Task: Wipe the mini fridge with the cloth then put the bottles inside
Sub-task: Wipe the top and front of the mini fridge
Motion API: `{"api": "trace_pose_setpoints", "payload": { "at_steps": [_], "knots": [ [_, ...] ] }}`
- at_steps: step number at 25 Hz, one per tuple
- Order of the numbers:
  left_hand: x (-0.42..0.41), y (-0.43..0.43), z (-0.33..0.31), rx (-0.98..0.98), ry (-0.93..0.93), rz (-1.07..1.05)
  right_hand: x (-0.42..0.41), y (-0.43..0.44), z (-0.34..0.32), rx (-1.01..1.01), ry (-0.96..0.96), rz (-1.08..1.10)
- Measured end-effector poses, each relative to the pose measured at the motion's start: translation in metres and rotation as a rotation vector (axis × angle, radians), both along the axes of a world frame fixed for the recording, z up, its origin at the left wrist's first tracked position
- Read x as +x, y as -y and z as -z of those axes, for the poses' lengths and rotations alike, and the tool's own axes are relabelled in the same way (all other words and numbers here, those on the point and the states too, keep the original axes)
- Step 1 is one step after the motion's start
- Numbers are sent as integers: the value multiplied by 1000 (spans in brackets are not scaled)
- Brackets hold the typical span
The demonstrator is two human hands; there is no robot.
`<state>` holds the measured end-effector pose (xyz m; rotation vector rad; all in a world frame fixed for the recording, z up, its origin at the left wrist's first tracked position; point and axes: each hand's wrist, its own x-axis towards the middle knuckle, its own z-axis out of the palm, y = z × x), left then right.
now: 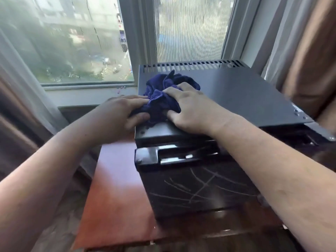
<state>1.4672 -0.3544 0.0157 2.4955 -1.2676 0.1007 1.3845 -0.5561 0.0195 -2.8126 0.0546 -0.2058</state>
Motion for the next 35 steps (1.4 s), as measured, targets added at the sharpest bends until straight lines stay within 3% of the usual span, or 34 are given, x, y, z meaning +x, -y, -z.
{"api": "trace_pose_setpoints", "payload": {
  "at_steps": [7, 13, 22, 26, 29, 35],
  "knots": [
    [-116, 8, 4, -76, 15, -5, -103, 16, 4, -4, 72, -77],
    [-189, 85, 27, -128, 93, -100, -182, 67, 19, 22, 164, 98],
    [-221, 186, 26, -8, 193, 105, -237, 132, 21, 6, 147, 351],
    [-204, 155, 28, -98, 137, 150, -238, 100, 33, 38, 175, 404],
    [-188, 103, 31, -161, 71, 71, -225, 53, 38, 106, 224, 365],
    [-146, -21, 62, -311, 225, 50, -172, -70, 63, 91, 344, 290]
  ]
}}
